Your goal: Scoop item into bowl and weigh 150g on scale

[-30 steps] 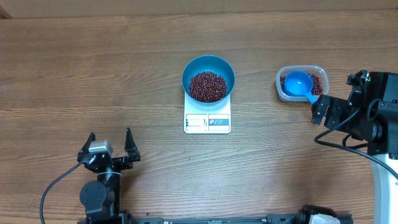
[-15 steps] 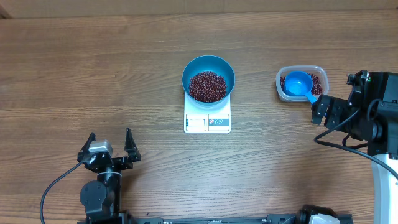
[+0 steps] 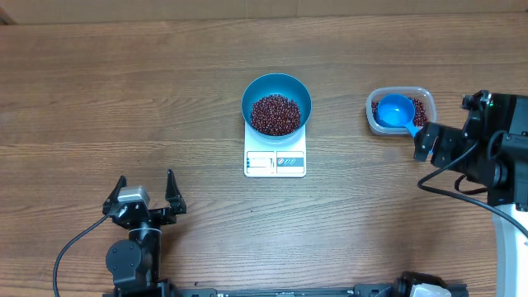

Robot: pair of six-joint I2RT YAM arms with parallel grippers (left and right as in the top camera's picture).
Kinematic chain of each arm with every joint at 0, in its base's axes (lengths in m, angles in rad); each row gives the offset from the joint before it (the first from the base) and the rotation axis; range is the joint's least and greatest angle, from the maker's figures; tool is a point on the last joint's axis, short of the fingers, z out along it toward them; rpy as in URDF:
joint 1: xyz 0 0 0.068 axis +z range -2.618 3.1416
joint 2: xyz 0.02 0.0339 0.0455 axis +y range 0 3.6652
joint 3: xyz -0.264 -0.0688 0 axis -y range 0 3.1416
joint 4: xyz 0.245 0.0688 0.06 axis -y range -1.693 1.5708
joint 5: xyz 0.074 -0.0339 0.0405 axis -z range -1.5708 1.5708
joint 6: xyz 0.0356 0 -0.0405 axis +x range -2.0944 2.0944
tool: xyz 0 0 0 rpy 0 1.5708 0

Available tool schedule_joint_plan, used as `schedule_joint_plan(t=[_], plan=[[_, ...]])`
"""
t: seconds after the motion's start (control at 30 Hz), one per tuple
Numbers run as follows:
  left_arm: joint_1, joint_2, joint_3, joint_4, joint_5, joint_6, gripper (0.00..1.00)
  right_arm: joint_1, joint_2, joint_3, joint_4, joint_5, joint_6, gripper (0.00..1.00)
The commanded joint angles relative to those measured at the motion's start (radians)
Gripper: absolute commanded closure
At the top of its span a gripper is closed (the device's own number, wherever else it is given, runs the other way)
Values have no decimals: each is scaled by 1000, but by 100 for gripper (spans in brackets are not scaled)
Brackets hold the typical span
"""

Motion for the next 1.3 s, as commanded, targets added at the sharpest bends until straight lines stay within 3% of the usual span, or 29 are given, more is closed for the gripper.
schedule_joint_plan(t=[0.0, 0.4, 0.8, 0.93, 1.27], plan=[[5, -10, -3, -4, -10, 13, 0, -4, -21, 11, 89, -51, -4, 0], [5, -10, -3, -5, -10, 12, 1, 5, -190, -214, 713, -308, 8, 0], [5, -10, -3, -5, -10, 12, 1, 74, -415, -713, 1429, -310, 11, 0], [5, -10, -3, -5, -10, 12, 1, 78, -481, -874, 1534, -310, 12, 0], [5, -10, -3, -4, -10, 12, 0, 77, -605, -1127, 1592, -302, 14, 0]])
